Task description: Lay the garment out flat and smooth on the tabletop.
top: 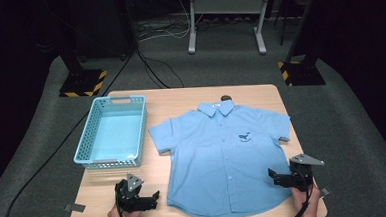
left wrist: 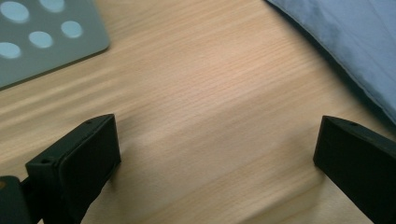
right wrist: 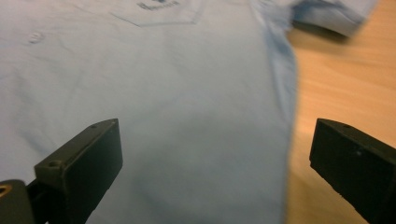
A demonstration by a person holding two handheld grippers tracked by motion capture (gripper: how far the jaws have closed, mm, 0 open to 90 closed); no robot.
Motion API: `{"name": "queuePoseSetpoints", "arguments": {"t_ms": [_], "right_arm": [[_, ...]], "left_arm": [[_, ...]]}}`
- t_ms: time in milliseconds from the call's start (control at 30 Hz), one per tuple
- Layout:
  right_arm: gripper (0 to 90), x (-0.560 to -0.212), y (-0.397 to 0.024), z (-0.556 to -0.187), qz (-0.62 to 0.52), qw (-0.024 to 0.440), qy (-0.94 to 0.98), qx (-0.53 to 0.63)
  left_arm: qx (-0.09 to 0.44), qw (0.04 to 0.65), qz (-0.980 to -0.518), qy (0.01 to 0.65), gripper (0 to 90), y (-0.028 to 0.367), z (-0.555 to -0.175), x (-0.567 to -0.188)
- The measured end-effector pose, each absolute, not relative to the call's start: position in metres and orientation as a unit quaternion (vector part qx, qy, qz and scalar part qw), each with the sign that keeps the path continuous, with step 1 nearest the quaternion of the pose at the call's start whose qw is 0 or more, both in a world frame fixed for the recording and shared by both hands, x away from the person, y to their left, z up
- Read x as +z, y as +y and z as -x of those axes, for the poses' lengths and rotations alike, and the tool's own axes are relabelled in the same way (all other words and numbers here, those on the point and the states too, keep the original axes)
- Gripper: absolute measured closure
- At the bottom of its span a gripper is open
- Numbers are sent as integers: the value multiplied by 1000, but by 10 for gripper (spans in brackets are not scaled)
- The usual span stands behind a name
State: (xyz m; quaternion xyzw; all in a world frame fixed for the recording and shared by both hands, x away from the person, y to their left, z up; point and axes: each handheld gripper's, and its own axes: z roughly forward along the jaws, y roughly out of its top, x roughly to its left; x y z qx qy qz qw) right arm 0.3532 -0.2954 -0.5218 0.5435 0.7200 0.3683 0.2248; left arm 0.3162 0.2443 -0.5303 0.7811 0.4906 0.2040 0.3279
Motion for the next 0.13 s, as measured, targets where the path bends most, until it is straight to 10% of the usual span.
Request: {"name": "queuePoseSetpoints", "arguments": {"t_ms": [133], "right_arm": [[17, -524, -312, -343, -559, 223, 709, 367]], "left_arm": [[204, 328, -779, 494, 1, 246, -319, -530]]}}
